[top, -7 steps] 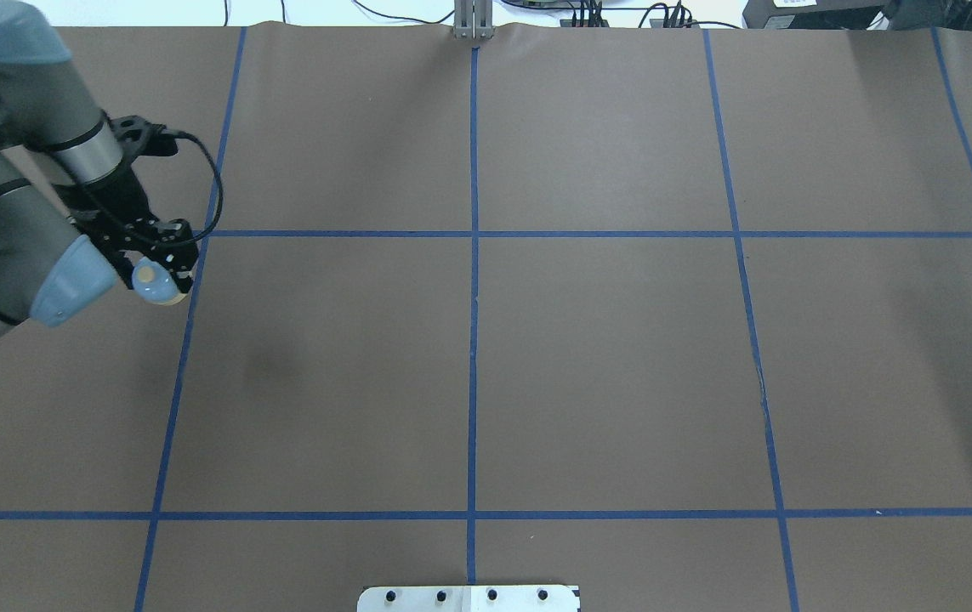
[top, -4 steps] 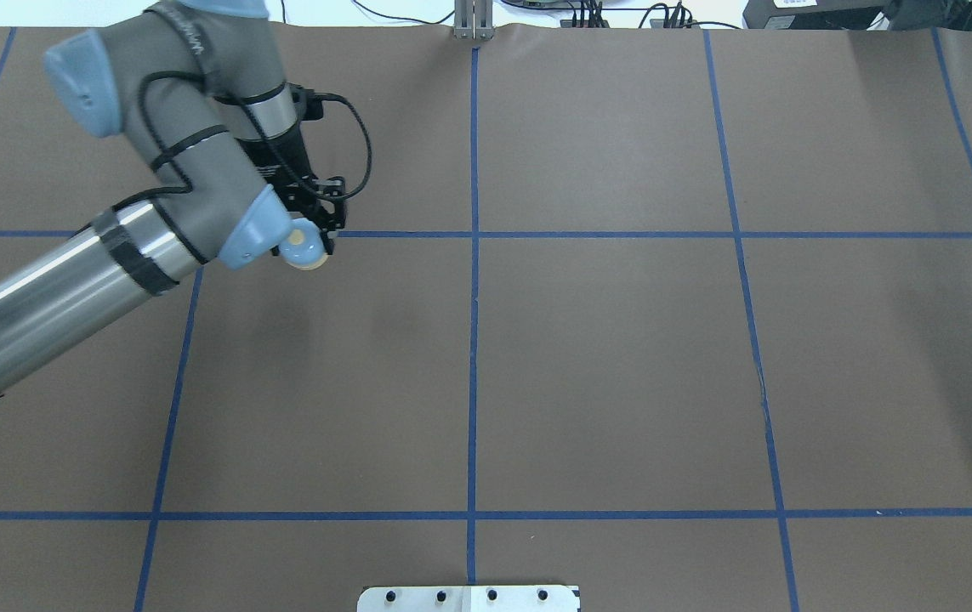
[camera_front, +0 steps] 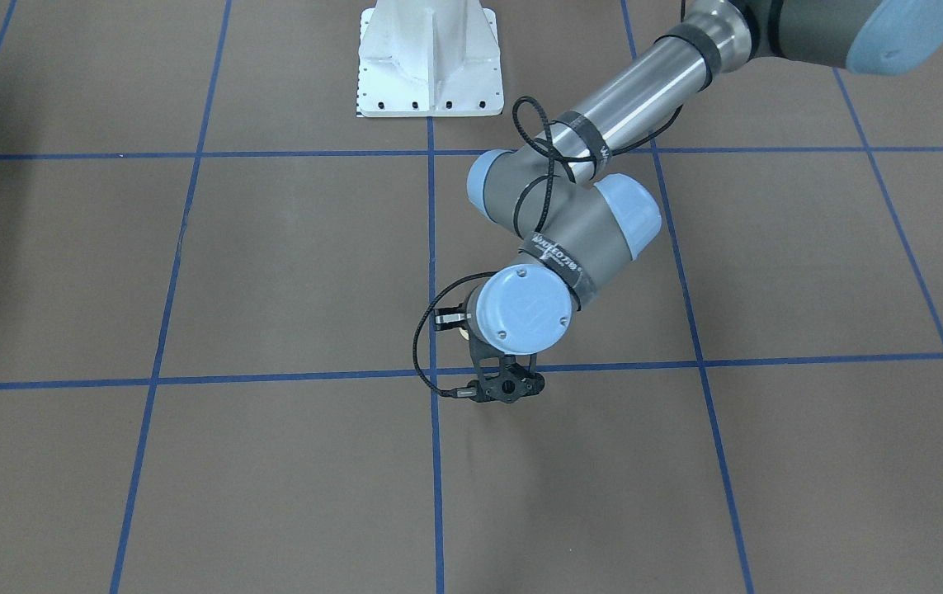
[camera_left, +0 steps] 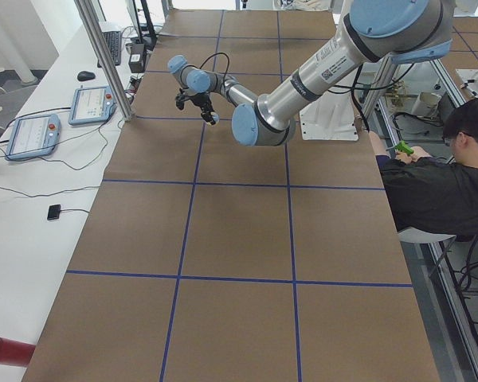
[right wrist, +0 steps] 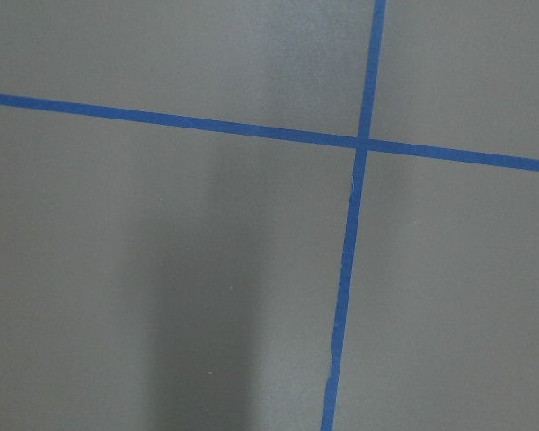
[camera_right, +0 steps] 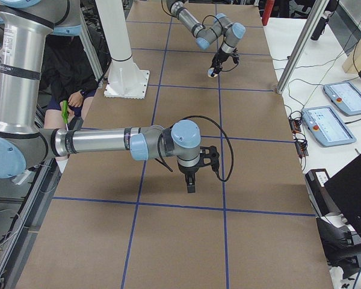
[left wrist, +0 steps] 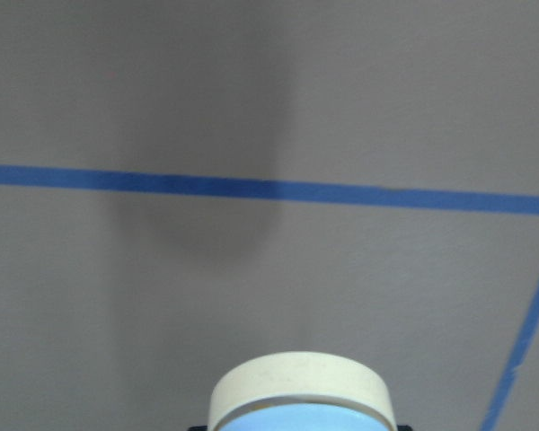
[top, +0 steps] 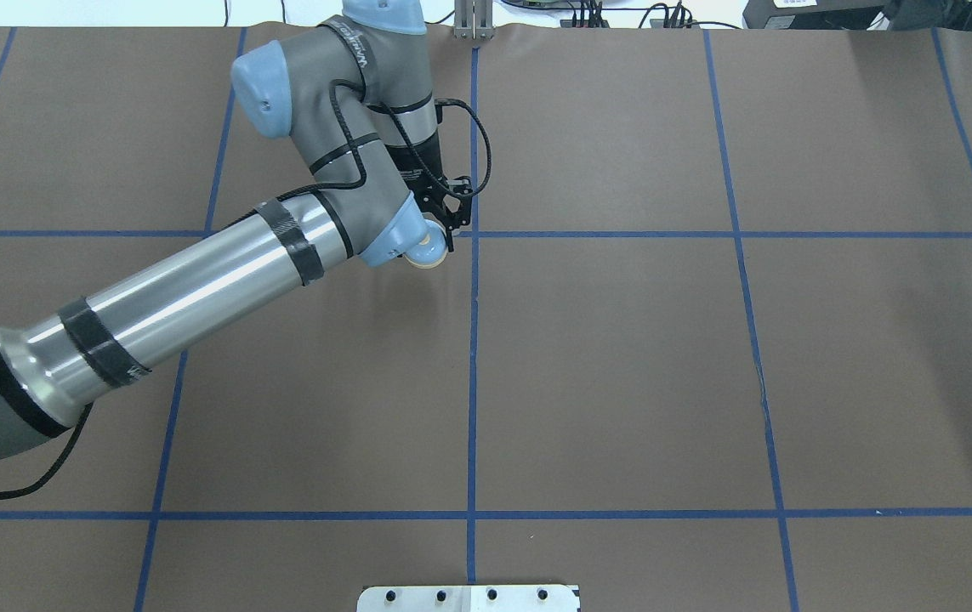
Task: Place and press bell with both arms
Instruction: 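Carry the bell with the left gripper toward the table centre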
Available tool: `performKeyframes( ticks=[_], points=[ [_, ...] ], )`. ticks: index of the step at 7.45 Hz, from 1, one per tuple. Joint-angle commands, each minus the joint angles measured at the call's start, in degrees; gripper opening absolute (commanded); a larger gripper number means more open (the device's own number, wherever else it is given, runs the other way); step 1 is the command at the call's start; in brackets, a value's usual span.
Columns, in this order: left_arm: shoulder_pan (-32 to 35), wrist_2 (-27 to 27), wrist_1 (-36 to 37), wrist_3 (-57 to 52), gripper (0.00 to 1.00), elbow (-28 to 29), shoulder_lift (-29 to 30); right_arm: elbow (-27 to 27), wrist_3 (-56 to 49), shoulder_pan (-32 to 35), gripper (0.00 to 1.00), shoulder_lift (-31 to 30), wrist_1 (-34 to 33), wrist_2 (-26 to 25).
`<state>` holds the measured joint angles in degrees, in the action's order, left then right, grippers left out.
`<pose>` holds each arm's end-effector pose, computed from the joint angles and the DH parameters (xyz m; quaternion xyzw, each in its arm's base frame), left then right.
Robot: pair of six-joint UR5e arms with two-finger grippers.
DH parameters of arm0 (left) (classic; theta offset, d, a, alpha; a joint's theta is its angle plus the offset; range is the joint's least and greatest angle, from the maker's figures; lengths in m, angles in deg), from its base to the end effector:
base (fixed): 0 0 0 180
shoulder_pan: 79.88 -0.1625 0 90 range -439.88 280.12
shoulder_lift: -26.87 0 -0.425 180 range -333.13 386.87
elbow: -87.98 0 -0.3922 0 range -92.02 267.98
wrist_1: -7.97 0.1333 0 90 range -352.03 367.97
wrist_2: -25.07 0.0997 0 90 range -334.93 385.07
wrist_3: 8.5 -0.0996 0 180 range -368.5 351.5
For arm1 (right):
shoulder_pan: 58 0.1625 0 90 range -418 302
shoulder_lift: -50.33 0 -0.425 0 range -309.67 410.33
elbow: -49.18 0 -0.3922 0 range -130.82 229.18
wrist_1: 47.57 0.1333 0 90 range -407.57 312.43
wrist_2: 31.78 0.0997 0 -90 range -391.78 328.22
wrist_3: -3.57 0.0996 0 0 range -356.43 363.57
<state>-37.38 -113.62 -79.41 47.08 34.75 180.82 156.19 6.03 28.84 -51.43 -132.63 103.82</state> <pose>0.5862 -0.6165 0.1883 -0.1949 0.4023 0.0247 0.8942 0.0392 -0.4172 0.5936 0.0628 -0.3895 -0.0400 0.9180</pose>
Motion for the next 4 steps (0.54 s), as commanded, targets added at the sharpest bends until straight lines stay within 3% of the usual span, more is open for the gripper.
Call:
performKeyframes(
  ticks=[1,2,3,4],
  points=[
    [-2.76,2.7,-6.36,6.08,0.51,4.17,2.41,-0.05,0.0,0.0,1.0,-0.01,0.07,0.27],
    [-3.64,3.68,-9.8,8.72,0.53,6.19,2.67,-0.05,0.0,0.0,1.0,-0.01,0.07,0.27],
    [-3.82,3.69,-10.01,8.75,0.62,6.56,2.68,0.04,0.0,0.0,1.0,-0.01,0.07,0.27],
    [-3.83,3.78,-10.1,8.75,0.83,6.48,2.68,0.04,0.0,0.0,1.0,-0.01,0.07,0.27]
  ],
)
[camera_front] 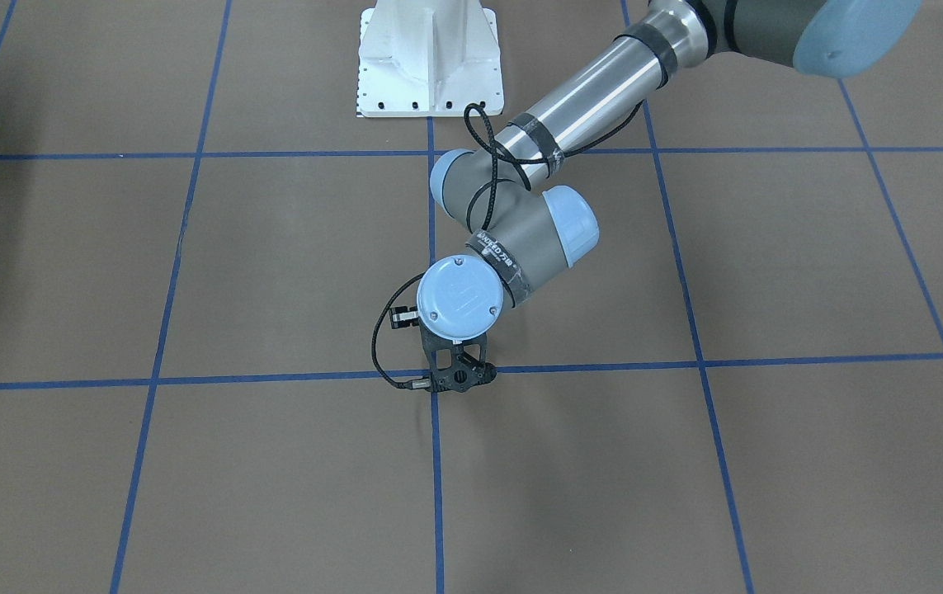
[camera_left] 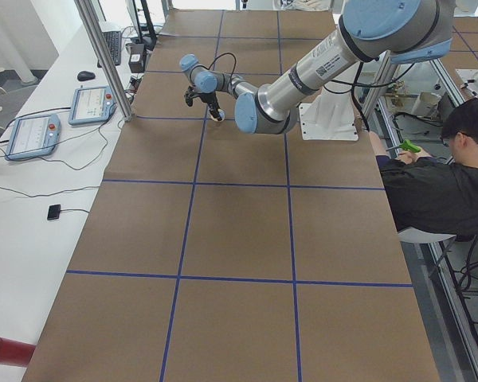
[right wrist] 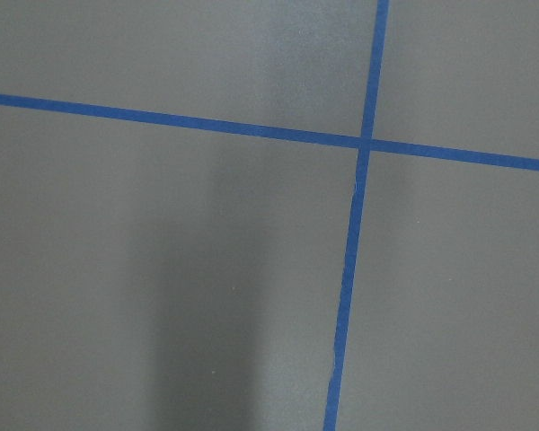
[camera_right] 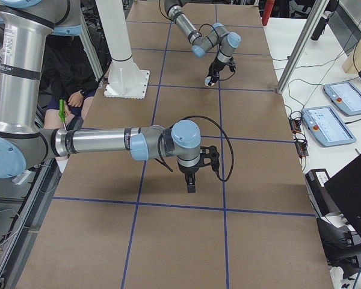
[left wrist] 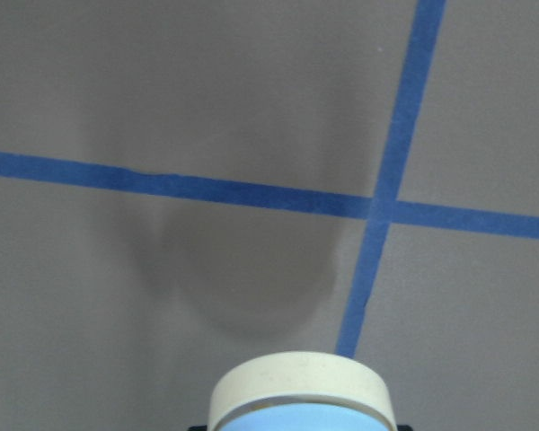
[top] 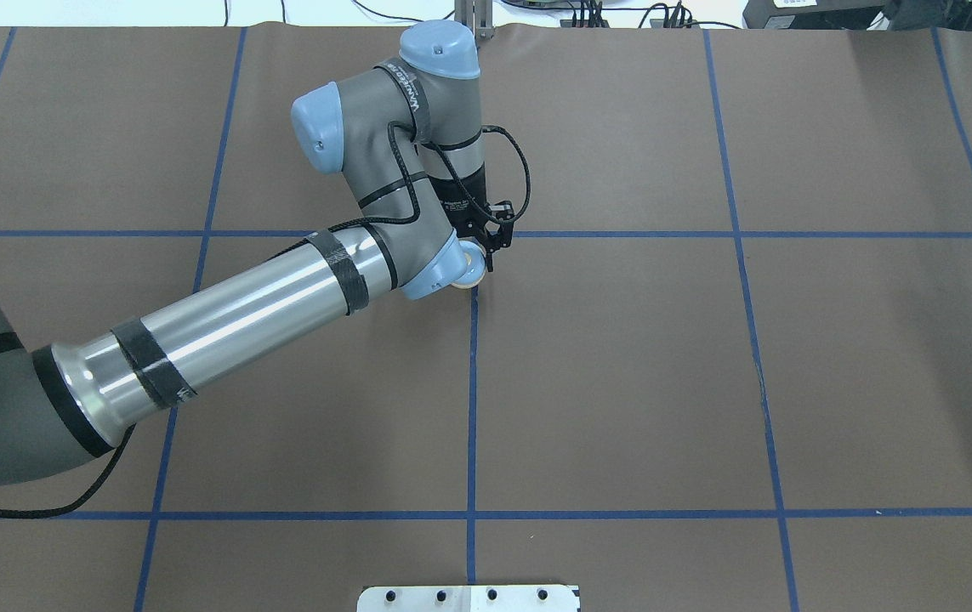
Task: Place and press bell with both arms
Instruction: 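Lower the bell onto the table and open the left gripper, then withdraw the left arm away while the right arm moves in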
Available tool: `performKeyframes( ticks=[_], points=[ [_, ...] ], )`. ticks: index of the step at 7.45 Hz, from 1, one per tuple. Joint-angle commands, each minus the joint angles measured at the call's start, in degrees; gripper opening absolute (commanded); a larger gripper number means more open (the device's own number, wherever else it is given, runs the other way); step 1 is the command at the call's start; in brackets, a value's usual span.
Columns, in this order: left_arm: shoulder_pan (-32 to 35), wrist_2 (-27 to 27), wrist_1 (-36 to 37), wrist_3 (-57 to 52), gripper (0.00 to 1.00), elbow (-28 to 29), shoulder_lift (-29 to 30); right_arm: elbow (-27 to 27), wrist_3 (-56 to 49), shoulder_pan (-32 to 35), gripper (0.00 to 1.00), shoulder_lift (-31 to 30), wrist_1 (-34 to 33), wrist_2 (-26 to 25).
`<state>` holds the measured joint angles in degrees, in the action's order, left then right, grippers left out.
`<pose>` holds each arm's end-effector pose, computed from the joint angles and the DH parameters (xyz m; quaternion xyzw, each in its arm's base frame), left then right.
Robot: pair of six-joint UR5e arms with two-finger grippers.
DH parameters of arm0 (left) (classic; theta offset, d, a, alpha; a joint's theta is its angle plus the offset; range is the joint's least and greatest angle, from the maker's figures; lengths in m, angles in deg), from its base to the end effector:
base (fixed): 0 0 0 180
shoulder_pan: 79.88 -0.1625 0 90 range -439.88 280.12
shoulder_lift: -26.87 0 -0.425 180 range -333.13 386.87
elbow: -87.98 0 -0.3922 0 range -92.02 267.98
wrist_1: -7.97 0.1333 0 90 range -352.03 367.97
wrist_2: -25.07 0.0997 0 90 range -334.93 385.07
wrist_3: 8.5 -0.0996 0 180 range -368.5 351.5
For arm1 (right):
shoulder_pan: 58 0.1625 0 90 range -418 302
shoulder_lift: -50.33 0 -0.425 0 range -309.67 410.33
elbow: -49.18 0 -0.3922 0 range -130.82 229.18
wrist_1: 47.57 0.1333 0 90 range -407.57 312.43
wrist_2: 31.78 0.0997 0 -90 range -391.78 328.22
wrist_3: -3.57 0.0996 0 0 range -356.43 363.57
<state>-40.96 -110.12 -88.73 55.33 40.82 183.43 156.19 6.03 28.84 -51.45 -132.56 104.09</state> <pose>0.6379 -0.5956 0.1838 -0.1822 0.4036 0.0013 0.8966 0.0389 -0.4170 0.5933 0.0631 -0.3917 -0.0404 0.9170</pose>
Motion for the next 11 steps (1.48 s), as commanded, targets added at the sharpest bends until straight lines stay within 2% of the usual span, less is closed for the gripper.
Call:
performKeyframes(
  ticks=[1,3,5,7,8,9,10,11],
  points=[
    [-0.33,0.46,-0.77,0.42,0.99,0.31,0.15,-0.05,0.0,0.0,1.0,0.0,0.0,0.01],
    [-0.51,1.51,-0.68,0.42,1.0,-0.3,0.15,0.13,0.0,0.0,1.0,0.09,0.0,0.01],
    [2.98,1.6,0.45,0.24,1.0,-5.98,-0.81,0.22,0.09,-0.09,1.0,1.31,0.09,1.32],
    [8.6,1.69,2.99,-2.55,1.0,-13.44,-3.96,0.74,1.13,-0.09,1.0,5.25,0.0,3.77],
    [10.02,1.69,6.75,-6.92,1.0,-17.92,-5.98,0.66,1.4,-0.96,1.0,7.8,0.09,6.66],
    [11.25,1.78,12.09,-11.58,1.0,-22.49,-8.78,0.13,1.67,-6.27,1.0,11.91,-0.17,6.17],
    [13.27,1.78,15.11,-15.02,1.0,-26.71,-11.25,-0.48,6.63,-9.46,1.0,18.57,-1.39,5.55],
    [15.46,1.78,15.4,-17.14,1.0,-30.58,-15.1,-0.4,13.29,-12.89,1.0,21.51,-1.14,5.02]
  ],
)
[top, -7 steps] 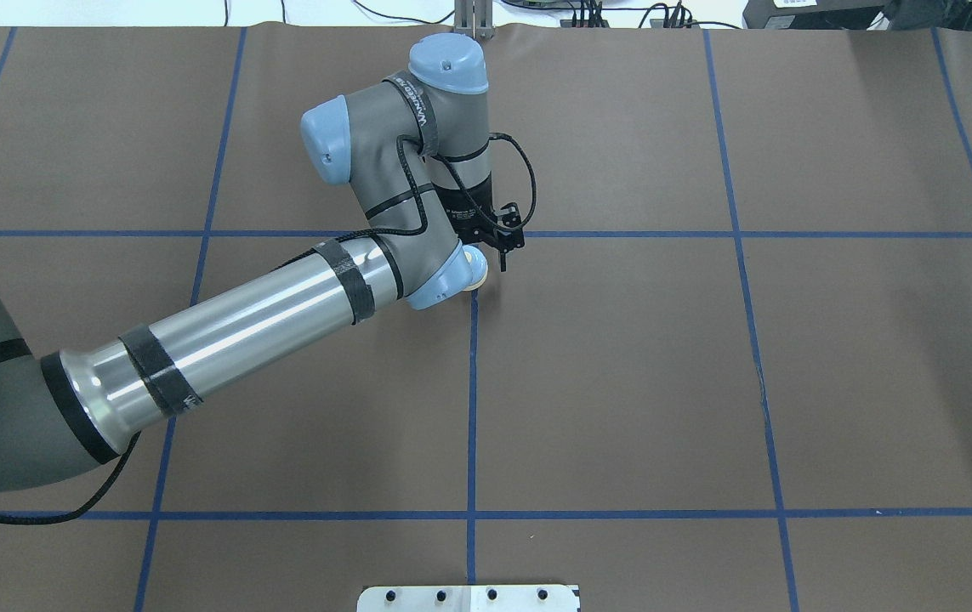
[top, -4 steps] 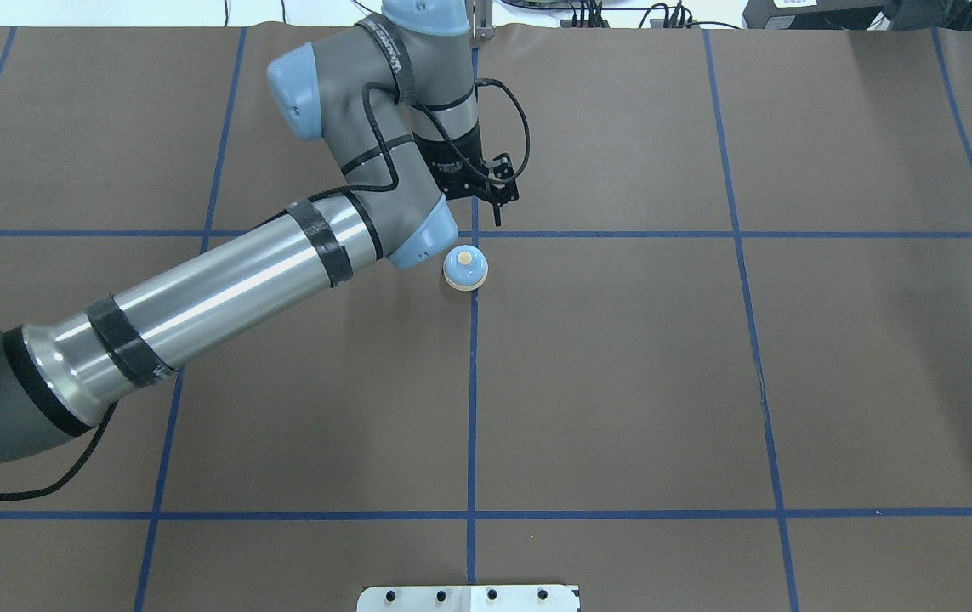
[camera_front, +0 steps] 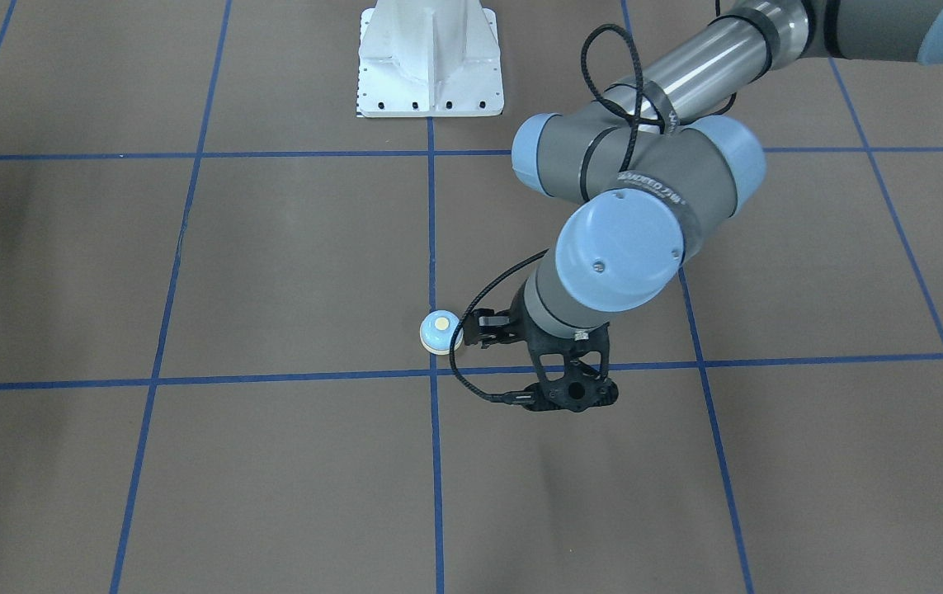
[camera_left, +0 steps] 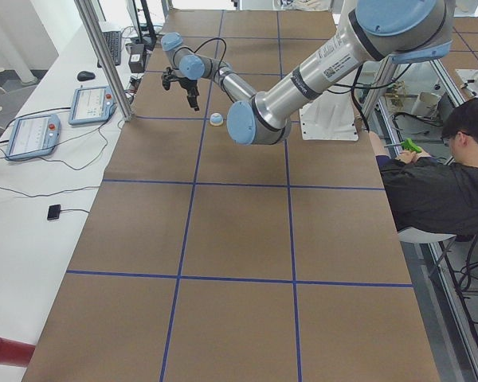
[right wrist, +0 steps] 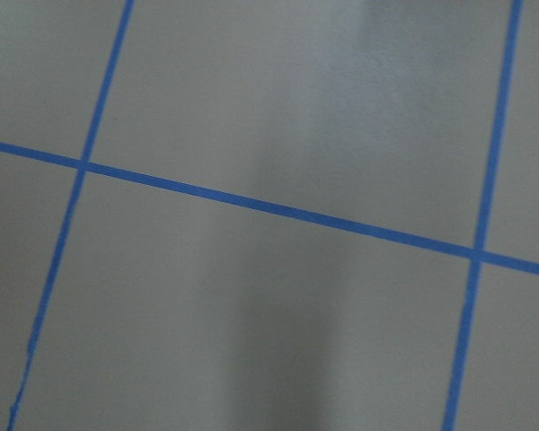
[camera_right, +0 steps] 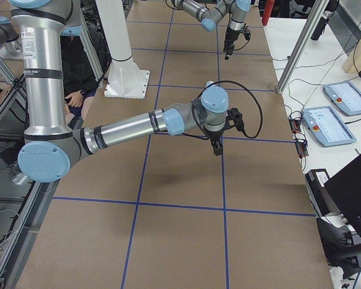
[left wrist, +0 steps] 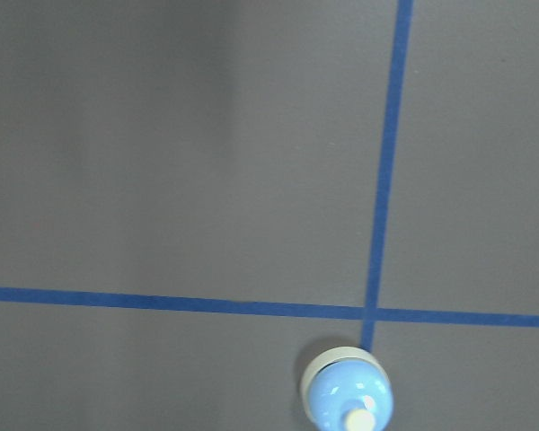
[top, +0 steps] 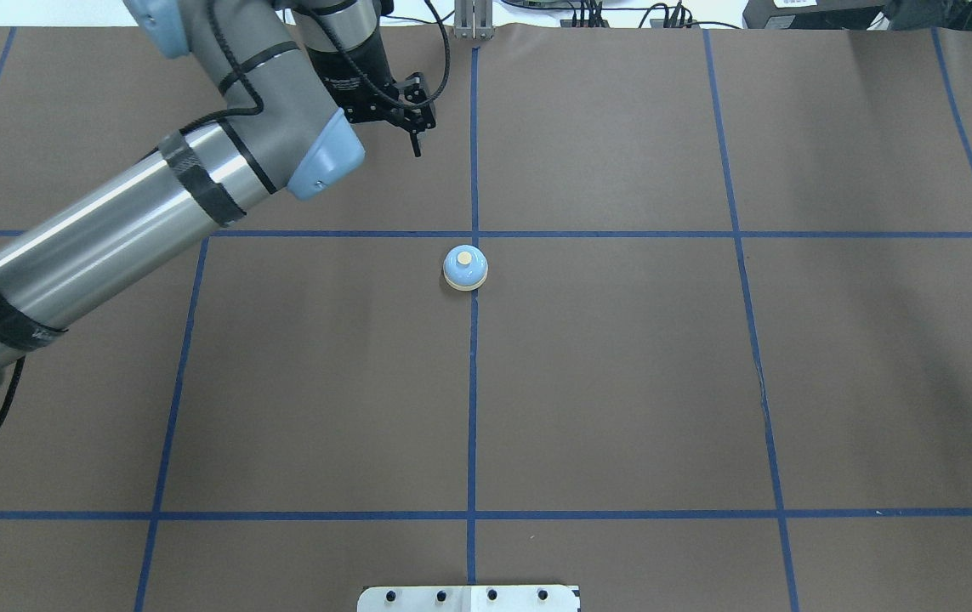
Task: Place and press bell with both arms
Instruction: 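Withdraw the left arm away while the right arm moves in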
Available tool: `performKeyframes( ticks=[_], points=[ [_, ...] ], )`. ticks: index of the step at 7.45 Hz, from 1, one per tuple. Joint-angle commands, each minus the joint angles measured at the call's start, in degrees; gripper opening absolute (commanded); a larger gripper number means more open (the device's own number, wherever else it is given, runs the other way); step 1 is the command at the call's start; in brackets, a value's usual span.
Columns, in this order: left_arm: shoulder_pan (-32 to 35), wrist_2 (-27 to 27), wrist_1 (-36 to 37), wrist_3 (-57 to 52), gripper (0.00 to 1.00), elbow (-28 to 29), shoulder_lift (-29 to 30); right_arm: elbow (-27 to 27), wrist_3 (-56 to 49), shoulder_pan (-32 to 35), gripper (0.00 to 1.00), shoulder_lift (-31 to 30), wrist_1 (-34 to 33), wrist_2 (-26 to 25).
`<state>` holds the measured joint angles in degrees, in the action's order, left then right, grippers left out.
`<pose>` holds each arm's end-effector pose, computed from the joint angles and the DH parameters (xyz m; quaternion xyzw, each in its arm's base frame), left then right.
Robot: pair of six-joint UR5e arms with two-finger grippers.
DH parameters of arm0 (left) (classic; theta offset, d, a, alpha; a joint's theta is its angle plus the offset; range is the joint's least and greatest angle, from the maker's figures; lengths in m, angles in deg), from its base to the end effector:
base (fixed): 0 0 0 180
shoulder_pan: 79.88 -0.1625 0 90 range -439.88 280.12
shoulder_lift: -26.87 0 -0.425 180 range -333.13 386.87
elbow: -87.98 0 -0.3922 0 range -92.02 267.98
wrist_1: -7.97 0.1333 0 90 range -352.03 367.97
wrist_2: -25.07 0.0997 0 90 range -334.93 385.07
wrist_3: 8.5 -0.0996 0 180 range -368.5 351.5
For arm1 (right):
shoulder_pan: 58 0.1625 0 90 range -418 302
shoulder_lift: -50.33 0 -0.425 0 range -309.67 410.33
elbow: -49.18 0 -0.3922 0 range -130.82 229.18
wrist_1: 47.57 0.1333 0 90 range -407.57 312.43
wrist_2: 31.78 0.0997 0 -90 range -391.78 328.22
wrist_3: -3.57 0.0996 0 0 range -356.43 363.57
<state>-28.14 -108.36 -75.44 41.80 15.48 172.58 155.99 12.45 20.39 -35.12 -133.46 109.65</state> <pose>0.4334 -0.6543 0.1687 -0.0673 0.4316 0.0065 0.8995 -0.0495 -0.5163 0.4565 0.1202 -0.4518 -0.1166 0.8763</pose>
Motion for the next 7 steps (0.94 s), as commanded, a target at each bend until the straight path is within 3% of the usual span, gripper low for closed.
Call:
performKeyframes(
  ticks=[1,4,7],
  points=[
    [5.45,0.45,2.11,-8.06,1.0,-8.41,-7.69,-0.73,9.46,-8.3,1.0,9.64,-0.68,-2.36],
    [12.49,3.51,2.19,-28.6,1.0,-15.1,-21.82,-3.88,25.25,-21.13,1.0,22.21,-1.12,-12.89],
    [21.7,3.79,2.02,-50.32,1.0,-20.91,-37.64,-15.36,37.93,-28.88,1.0,37.5,-3.4,-17.14]
  ],
)
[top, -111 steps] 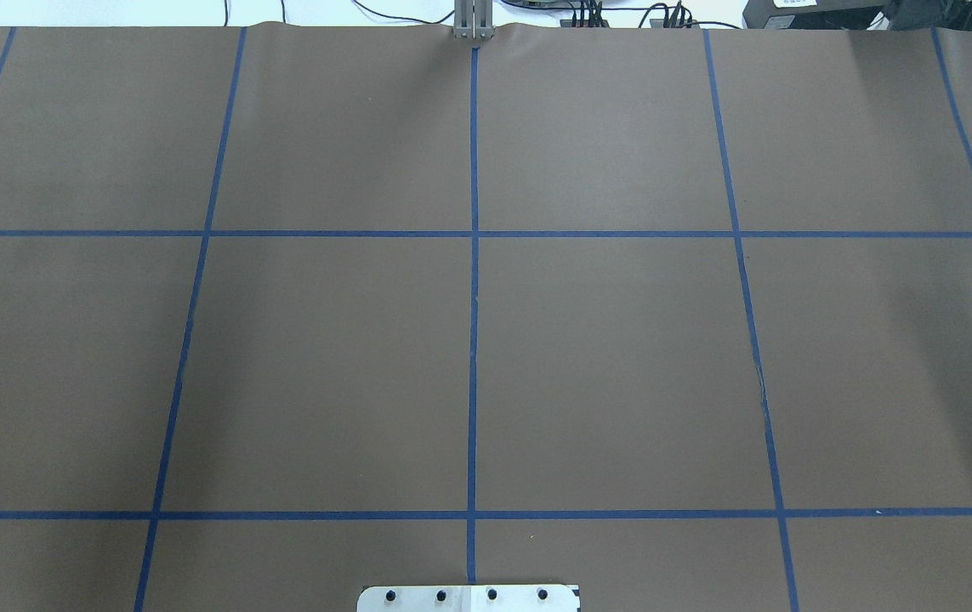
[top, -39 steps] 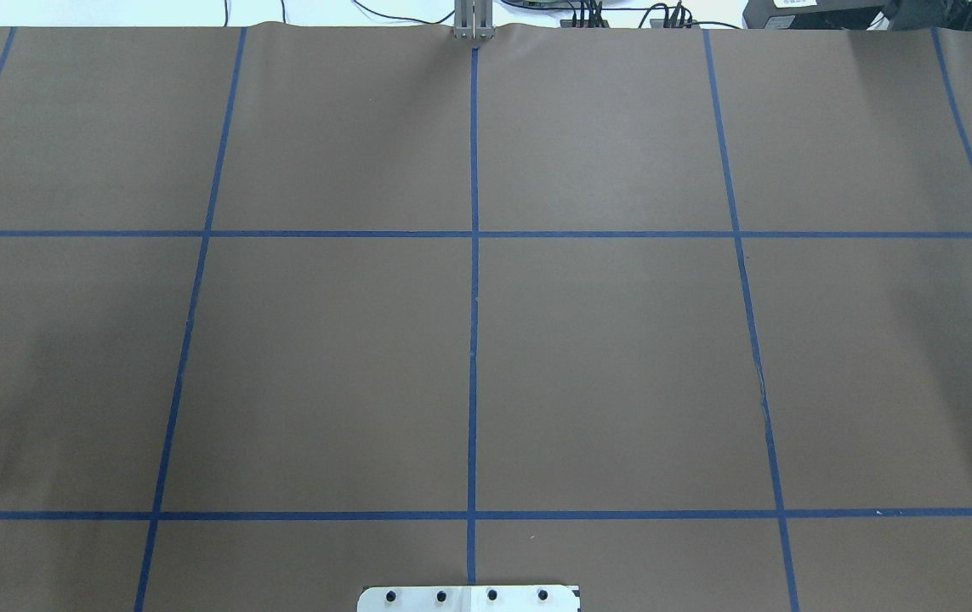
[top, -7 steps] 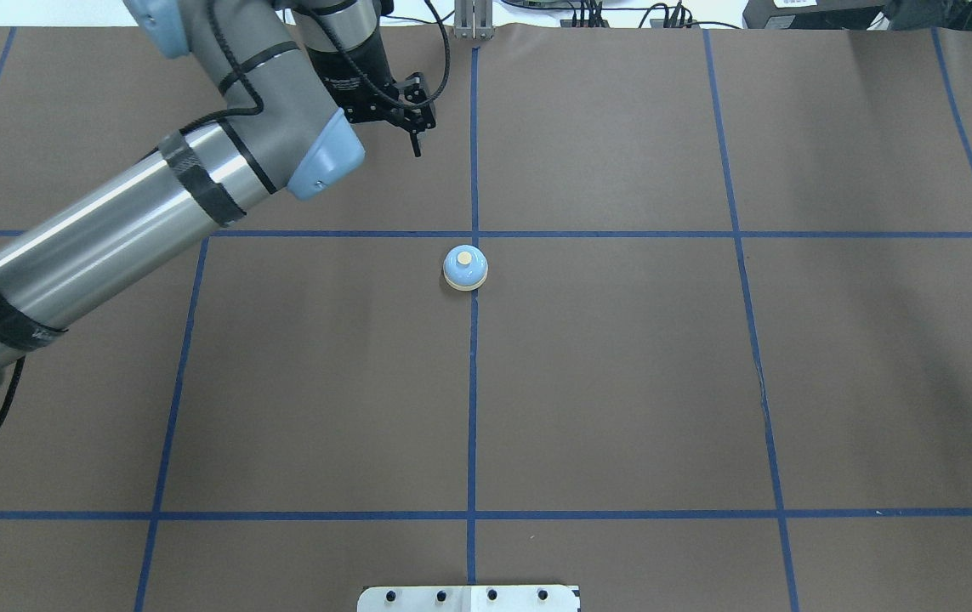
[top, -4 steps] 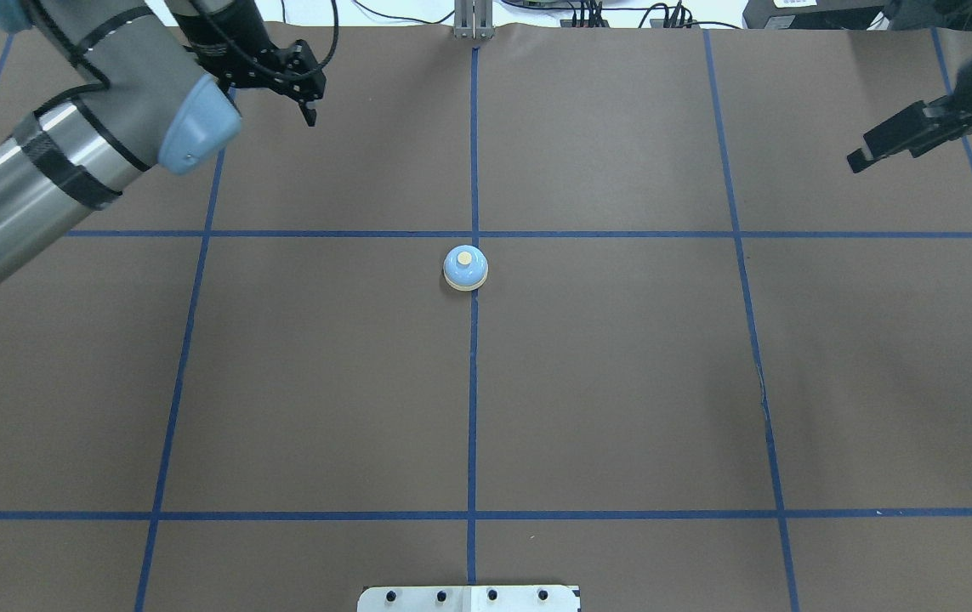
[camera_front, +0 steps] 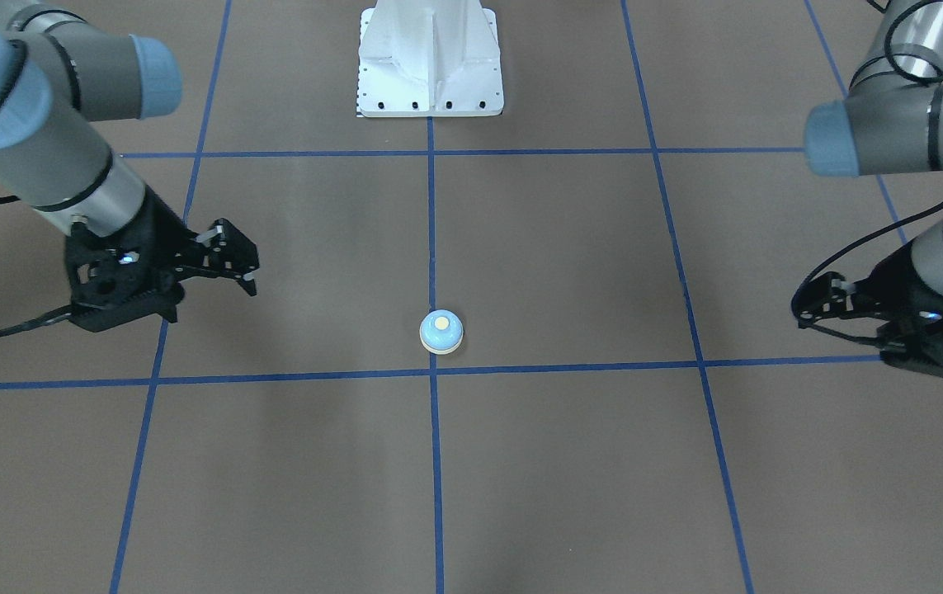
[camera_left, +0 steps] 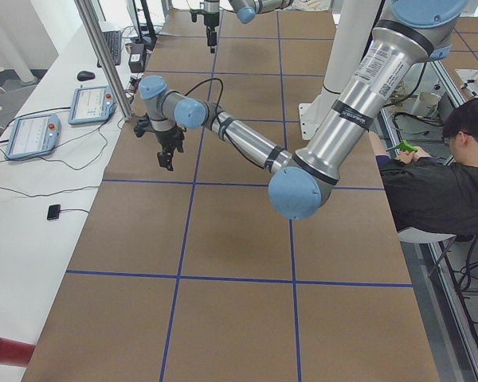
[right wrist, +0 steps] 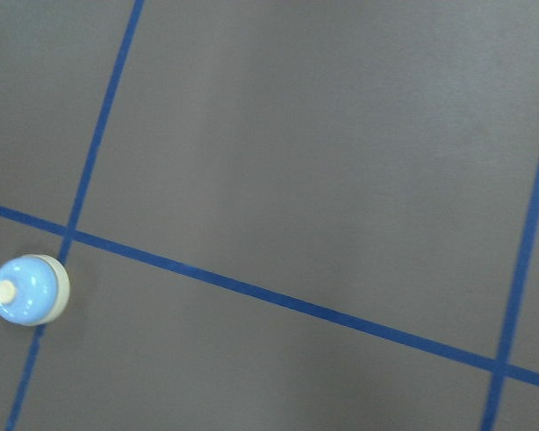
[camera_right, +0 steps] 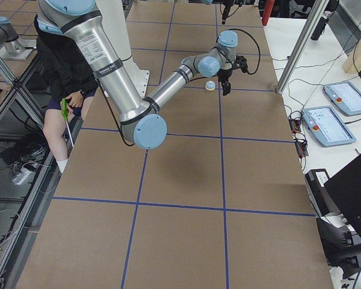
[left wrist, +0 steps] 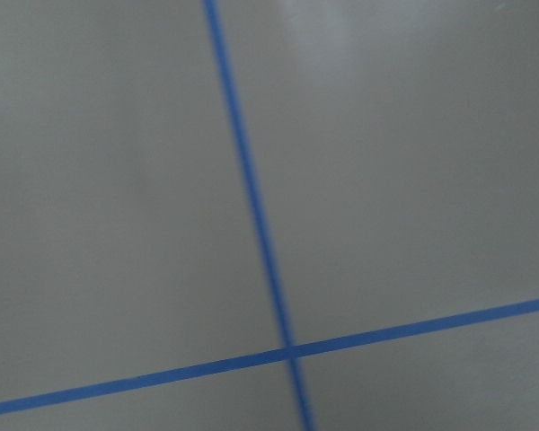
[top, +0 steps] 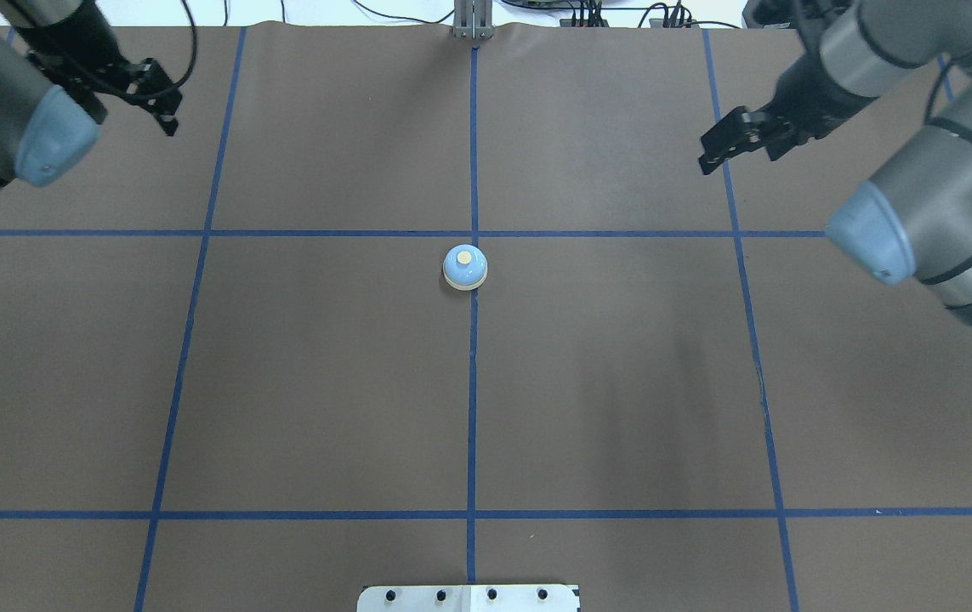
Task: Place and press bell with both arms
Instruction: 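Withdraw the left arm away while the right arm moves in, then move the right gripper above the bell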
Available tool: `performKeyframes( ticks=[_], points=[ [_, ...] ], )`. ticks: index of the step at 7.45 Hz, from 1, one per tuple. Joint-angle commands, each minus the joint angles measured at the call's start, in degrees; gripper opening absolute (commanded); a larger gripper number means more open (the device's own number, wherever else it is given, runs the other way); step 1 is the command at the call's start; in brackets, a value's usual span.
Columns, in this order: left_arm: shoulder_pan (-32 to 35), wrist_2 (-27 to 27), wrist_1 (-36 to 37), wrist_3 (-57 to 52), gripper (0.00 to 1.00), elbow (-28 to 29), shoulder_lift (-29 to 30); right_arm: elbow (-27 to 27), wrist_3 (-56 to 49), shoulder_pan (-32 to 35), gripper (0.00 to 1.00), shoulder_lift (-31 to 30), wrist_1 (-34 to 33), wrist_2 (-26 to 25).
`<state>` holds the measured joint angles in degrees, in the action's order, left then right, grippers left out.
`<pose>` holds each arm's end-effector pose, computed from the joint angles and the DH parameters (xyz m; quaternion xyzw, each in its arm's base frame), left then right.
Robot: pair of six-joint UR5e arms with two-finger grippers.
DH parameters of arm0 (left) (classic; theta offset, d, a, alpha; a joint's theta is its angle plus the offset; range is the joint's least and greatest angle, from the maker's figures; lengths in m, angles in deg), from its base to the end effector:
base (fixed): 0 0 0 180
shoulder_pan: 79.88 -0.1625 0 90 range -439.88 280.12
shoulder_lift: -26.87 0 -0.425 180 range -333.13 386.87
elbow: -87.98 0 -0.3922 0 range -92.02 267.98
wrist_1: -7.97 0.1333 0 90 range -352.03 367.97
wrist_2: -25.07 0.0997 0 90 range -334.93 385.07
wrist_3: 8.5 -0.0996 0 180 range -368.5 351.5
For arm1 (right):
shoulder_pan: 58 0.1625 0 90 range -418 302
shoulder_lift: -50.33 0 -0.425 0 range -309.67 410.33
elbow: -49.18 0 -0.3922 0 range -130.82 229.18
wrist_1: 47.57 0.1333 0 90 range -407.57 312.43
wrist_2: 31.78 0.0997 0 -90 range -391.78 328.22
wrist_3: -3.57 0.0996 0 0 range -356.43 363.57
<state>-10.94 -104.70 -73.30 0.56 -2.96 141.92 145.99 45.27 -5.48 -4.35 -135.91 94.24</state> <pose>0.1688 -0.6320 0.4192 0.0489 0.3614 0.1479 0.9193 -0.3449 -0.5726 0.2353 0.0905 -0.4471 -0.0827 0.8861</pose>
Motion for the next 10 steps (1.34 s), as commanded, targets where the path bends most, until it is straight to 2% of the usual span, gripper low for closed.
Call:
performKeyframes(
  ticks=[1,2,4,5,6,7,8,9,10],
  points=[
    [7.85,0.13,-0.21,-10.98,1.0,-4.13,-11.03,-10.36,8.89,-5.3,1.0,12.18,-0.95,-3.66],
    [10.4,0.05,-0.38,-11.08,1.0,-6.67,-15.51,-15.89,12.23,-6.72,1.0,17.97,-0.95,-6.29],
    [16.02,-0.13,-0.56,-11.17,1.0,-11.16,-22.98,-21.89,14.54,-9.71,1.0,23.63,-0.86,-9.73],
    [18.14,-0.13,-1.0,-14.74,1.0,-13.97,-27.28,-26.1,16.64,-11.81,0.98,27.05,-0.86,-11.92],
    [19.47,-0.48,-1.0,-15.65,1.0,-15.21,-28.37,-28.76,17.7,-14.27,0.9,28.57,-0.6,-14.81],
    [19.57,-0.57,-0.91,-15.66,1.0,-15.4,-28.9,-29.65,18.76,-15.86,0.65,28.58,-0.51,-15.62],
    [19.57,-0.66,-0.91,-15.57,1.0,-15.49,-29.0,-30.36,18.68,-16.92,0.24,28.49,-0.42,-15.63],
    [19.57,-0.74,-0.91,-15.57,1.0,-15.49,-29.17,-30.71,18.42,-17.8,0.0,27.8,-0.51,-15.72],
    [19.57,-0.74,-1.0,-15.48,1.0,-15.49,-29.17,-30.72,18.07,-18.15,0.0,26.66,-0.42,-16.5]
  ],
)
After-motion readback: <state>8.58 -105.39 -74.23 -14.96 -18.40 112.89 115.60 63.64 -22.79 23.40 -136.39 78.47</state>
